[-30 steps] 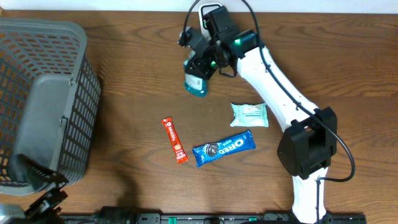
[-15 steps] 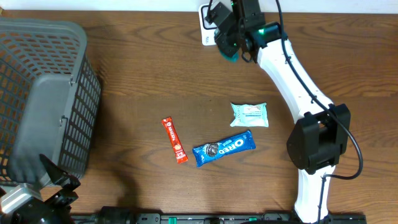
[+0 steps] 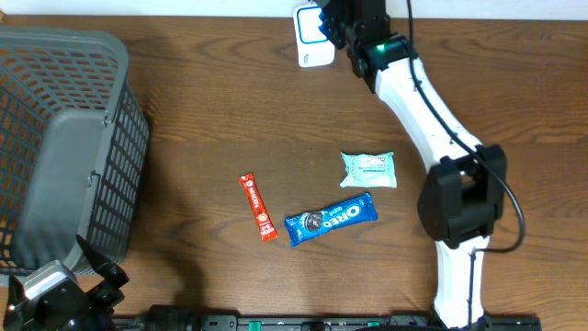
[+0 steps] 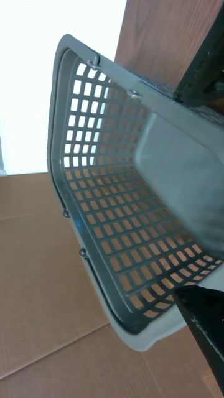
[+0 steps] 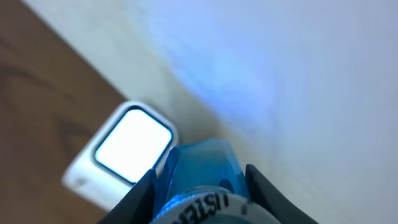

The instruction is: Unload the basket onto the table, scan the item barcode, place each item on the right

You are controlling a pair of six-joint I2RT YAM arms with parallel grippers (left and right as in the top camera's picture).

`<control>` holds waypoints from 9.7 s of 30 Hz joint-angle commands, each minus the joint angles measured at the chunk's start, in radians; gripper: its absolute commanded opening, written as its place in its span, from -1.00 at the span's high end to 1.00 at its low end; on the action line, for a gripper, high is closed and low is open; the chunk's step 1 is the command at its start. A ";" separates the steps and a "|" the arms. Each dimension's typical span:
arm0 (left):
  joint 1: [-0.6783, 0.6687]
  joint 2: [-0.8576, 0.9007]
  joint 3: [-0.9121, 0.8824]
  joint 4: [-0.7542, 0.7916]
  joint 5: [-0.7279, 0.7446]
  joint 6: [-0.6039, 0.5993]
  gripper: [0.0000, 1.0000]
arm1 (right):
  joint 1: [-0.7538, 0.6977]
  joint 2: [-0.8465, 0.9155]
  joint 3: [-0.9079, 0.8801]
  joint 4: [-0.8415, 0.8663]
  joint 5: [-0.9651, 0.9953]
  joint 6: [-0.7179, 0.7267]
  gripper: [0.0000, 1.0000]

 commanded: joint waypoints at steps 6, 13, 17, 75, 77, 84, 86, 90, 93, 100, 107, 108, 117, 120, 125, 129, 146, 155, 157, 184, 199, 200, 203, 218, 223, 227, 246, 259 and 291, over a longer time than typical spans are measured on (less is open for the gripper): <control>0.005 -0.008 0.002 0.003 -0.002 0.005 -0.84 | 0.046 0.153 0.027 0.238 0.211 -0.070 0.56; 0.005 -0.008 0.002 0.003 -0.002 0.005 -0.84 | 0.104 0.208 0.027 0.405 0.297 -0.101 0.49; 0.005 -0.008 0.002 0.003 -0.002 0.005 -0.84 | 0.122 0.216 0.027 0.432 0.294 -0.101 0.43; 0.005 -0.008 0.002 0.003 -0.002 0.006 -0.84 | -0.643 -0.007 0.025 -0.623 0.472 0.423 0.43; 0.005 -0.008 0.002 0.003 -0.002 0.006 -0.84 | -0.701 -0.005 0.024 -0.607 0.471 0.404 0.41; 0.005 -0.008 0.002 0.003 -0.002 0.006 -0.84 | -0.830 0.000 0.007 -0.586 0.380 0.378 0.39; 0.005 -0.008 0.002 0.003 -0.002 0.006 -0.84 | -0.863 0.000 -0.006 -0.571 0.345 0.377 0.38; 0.005 -0.008 0.002 0.003 -0.002 0.006 -0.84 | -0.917 0.000 -0.036 -0.535 0.298 0.377 0.35; 0.005 -0.008 0.002 0.003 -0.002 0.006 -0.84 | -0.949 0.000 -0.060 -0.511 0.253 0.377 0.30; 0.004 -0.008 0.002 0.044 0.022 0.005 -0.84 | -0.971 0.000 -0.064 -0.501 0.121 0.378 -0.99; 0.003 -0.008 -0.036 0.274 0.182 0.005 -0.84 | -0.925 -0.025 -0.057 -0.500 0.117 0.378 -0.99; 0.003 -0.008 -0.051 0.306 0.207 0.005 -0.84 | -0.915 -0.037 -0.057 -0.501 0.109 0.378 -0.99; 0.003 -0.008 -0.269 0.653 0.328 -0.180 -0.84 | -0.739 -0.307 -0.057 -0.613 -0.161 0.417 -0.99; 0.003 -0.008 -0.340 0.750 0.342 -0.200 -0.84 | -0.677 -0.402 -0.057 -0.674 -0.331 0.430 -0.98; 0.003 -0.008 -0.479 0.881 0.346 -0.201 -0.84 | -0.581 -0.480 -0.058 -0.751 -0.526 0.593 -0.99; 0.003 -0.008 -0.594 1.072 0.355 -0.200 -0.84 | -0.500 -0.483 -0.058 -0.821 -0.560 0.619 -0.99; 0.003 -0.008 -0.747 1.179 0.450 -0.200 -0.84 | -0.156 -0.476 -0.061 -0.928 -0.495 0.618 -0.99; 0.003 -0.008 -0.747 1.075 0.450 -0.200 -0.84 | -0.065 -0.472 -0.061 -0.924 -0.497 0.673 -0.98; 0.003 -0.008 -0.747 1.069 0.450 -0.200 -0.84 | -0.041 -0.464 -0.061 -0.925 -0.496 0.703 -0.98; 0.003 -0.006 -0.747 1.065 0.450 -0.200 -0.84 | 0.249 -0.162 -0.062 -1.047 -0.345 0.804 -0.98; 0.003 -0.006 -0.747 1.065 0.450 -0.200 -0.84 | 0.473 -0.146 -0.245 -0.872 -0.241 0.881 -0.99; 0.003 -0.006 -0.747 1.065 0.450 -0.200 -0.84 | 0.491 -0.146 -0.273 -0.832 -0.219 0.881 -0.99; 0.003 -0.006 -0.747 1.065 0.450 -0.200 -0.84 | 0.535 -0.146 -0.340 -0.729 -0.164 0.881 -0.99; 0.003 -0.006 -0.747 1.065 0.450 -0.200 -0.84 | 0.595 -0.145 -0.543 -0.361 -0.013 0.993 -0.40; 0.003 -0.006 -0.747 1.065 0.450 -0.200 -0.84 | 0.599 -0.145 -0.581 -0.332 -0.020 1.009 -0.25; 0.003 -0.006 -0.747 1.065 0.450 -0.200 -0.84 | 0.607 -0.144 -0.613 -0.333 -0.022 1.023 -0.29; 0.003 -0.006 -0.747 1.065 0.450 -0.200 -0.84 | 0.643 -0.092 -0.678 -0.324 0.086 1.030 0.98; 0.003 -0.006 -0.747 1.065 0.450 -0.200 -0.84 | 0.488 -0.176 -0.478 -0.763 -0.853 0.729 0.98; 0.003 -0.006 -0.747 1.065 0.450 -0.200 -0.84 | 0.239 -0.175 -0.482 -0.720 -1.683 -0.483 0.98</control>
